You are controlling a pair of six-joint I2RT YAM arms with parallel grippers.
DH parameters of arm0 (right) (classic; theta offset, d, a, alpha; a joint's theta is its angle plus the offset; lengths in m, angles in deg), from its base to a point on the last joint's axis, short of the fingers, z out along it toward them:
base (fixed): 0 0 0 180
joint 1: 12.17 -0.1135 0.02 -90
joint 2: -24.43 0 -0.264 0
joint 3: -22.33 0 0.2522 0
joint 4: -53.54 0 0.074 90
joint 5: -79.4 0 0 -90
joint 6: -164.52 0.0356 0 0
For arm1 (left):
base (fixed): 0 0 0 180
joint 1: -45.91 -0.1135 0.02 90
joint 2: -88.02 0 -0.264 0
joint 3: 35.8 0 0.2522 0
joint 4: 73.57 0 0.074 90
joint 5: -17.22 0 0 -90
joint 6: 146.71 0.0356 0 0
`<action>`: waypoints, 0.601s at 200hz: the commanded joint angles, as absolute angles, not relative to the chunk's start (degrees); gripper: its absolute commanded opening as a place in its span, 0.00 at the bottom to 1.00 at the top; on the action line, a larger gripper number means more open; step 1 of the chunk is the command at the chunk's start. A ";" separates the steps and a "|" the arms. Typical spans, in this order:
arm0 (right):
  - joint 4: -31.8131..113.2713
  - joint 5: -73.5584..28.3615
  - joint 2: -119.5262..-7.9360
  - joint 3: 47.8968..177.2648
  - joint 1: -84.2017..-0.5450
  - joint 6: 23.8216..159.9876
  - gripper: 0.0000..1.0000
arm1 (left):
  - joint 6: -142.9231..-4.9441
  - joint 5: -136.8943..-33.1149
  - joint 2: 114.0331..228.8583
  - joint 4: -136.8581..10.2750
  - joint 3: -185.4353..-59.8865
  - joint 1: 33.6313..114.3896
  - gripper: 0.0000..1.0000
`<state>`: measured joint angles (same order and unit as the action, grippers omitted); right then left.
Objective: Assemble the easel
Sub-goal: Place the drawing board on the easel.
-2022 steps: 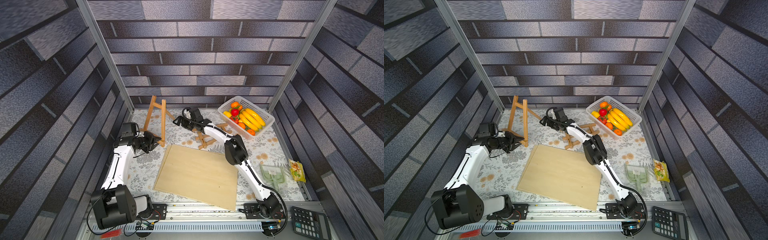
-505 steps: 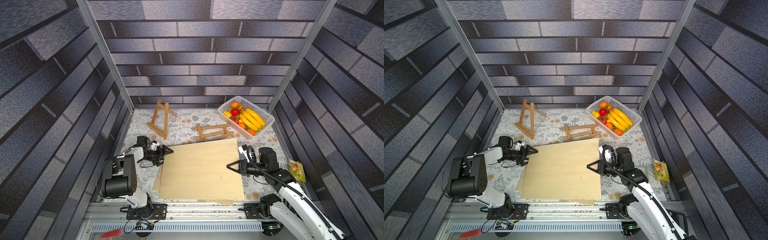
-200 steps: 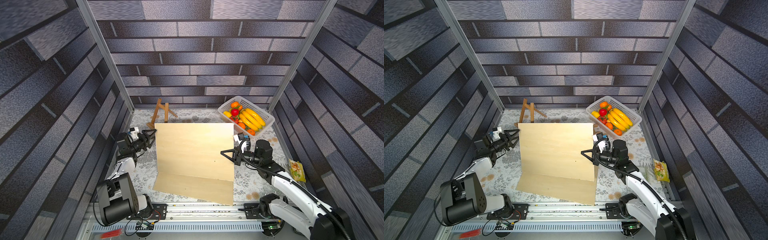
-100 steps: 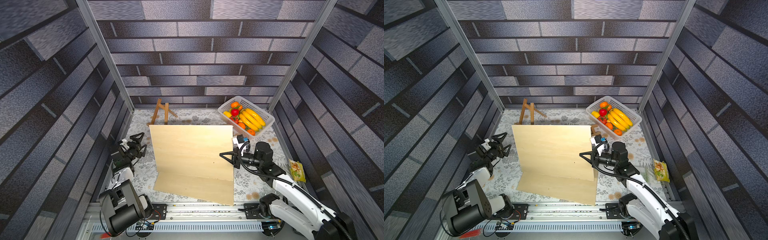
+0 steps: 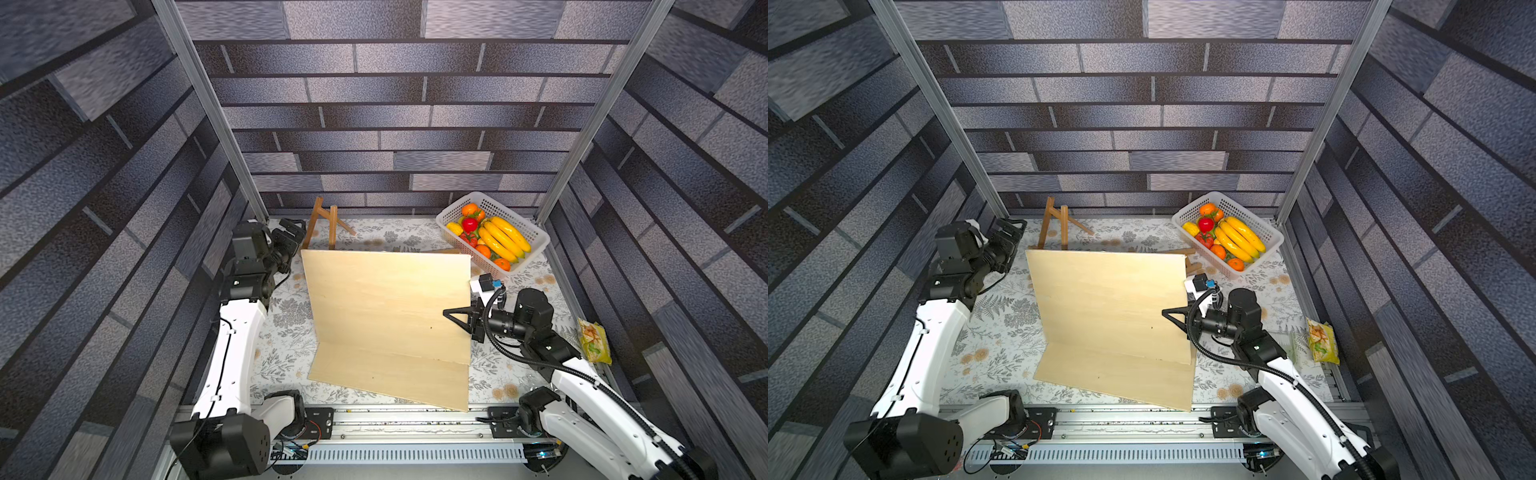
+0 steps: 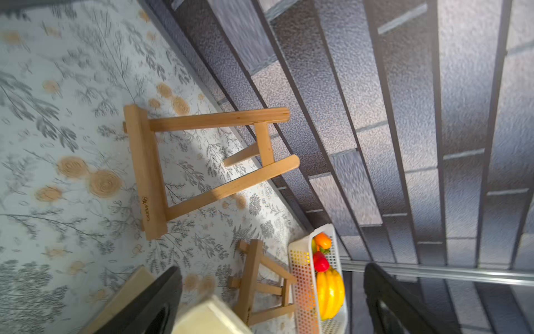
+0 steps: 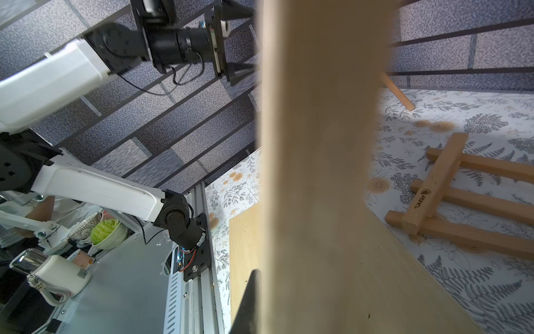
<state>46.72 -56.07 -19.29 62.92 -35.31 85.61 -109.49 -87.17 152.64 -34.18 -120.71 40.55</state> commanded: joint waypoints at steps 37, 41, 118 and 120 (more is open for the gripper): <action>30.67 -45.38 -10.83 61.35 -34.84 69.54 0.00 | -111.25 -80.15 157.10 21.99 -147.75 51.43 1.00; 30.93 -44.80 -9.97 60.77 -34.77 69.51 0.00 | -113.24 -80.33 157.75 24.04 -149.15 51.98 1.00; 32.09 -44.08 -6.96 60.15 -35.02 68.16 0.00 | -148.77 -90.55 154.12 18.03 -143.10 60.76 1.00; 32.08 -44.11 -6.97 60.17 -35.09 68.14 0.00 | -149.23 -90.40 154.05 17.44 -142.82 60.94 1.00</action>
<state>37.89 -54.54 -7.14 61.41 -35.59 75.65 -135.13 -87.74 155.67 20.70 -147.27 59.58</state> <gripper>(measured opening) 0.104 0.997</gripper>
